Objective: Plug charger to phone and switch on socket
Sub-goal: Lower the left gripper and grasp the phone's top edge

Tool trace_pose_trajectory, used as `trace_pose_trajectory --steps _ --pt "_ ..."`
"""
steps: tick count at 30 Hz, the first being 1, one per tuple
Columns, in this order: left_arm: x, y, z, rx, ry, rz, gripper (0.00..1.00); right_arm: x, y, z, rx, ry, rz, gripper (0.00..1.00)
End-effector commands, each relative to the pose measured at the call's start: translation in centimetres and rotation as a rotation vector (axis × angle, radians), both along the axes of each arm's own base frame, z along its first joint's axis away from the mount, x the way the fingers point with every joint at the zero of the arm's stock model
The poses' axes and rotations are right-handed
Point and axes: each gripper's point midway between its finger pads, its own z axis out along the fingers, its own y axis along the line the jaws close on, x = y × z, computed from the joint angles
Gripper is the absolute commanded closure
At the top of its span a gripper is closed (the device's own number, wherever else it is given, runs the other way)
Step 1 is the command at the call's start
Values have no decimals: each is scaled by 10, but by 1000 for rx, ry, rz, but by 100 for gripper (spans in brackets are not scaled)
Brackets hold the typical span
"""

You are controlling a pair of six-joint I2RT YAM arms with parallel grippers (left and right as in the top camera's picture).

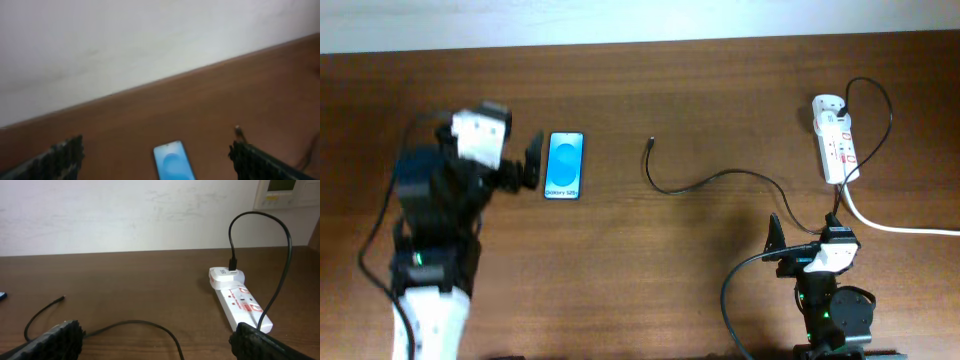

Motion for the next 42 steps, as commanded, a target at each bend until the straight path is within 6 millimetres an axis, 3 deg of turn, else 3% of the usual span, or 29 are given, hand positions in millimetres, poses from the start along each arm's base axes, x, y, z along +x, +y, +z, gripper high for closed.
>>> trace_pose_trajectory --steps 1,4,6,7,9,11,13,16,19,24,26,28,33,38,42 --pt "36 -21 19 -46 69 -125 1 0 3 -3 4 3 13 2" --pt "68 -31 18 -72 173 -174 1 0 3 -3 4 3 13 2" --pt "88 -30 4 -51 253 -136 1 0 3 -3 4 3 13 2" --pt "97 -25 -7 -20 293 -86 1 0 3 -3 4 3 13 2" --pt "109 -14 -46 67 405 20 1 0 3 -3 4 3 13 2" --pt "107 -23 -86 94 522 12 1 0 3 -3 4 3 13 2" --pt "106 -39 -107 86 579 -36 1 0 3 -3 4 3 13 2" --pt "102 -62 -123 39 631 -93 1 0 3 -3 4 3 13 2" --pt "94 -76 -123 1 655 -151 1 0 3 -3 4 3 13 1" --pt "96 -77 -122 -3 646 -153 1 0 3 -3 4 3 13 2" --pt "103 -64 -128 -61 680 -3 1 0 3 -3 4 3 13 2" --pt "108 -26 -144 42 704 252 1 0 3 -3 4 3 13 1" --pt "103 -29 -155 -17 904 348 1 0 3 -3 4 3 13 2" --pt "91 -54 -207 -84 1097 345 1 0 3 -3 4 3 13 2" --pt "88 -42 -250 -8 1160 400 1 0 3 -3 4 3 13 2"
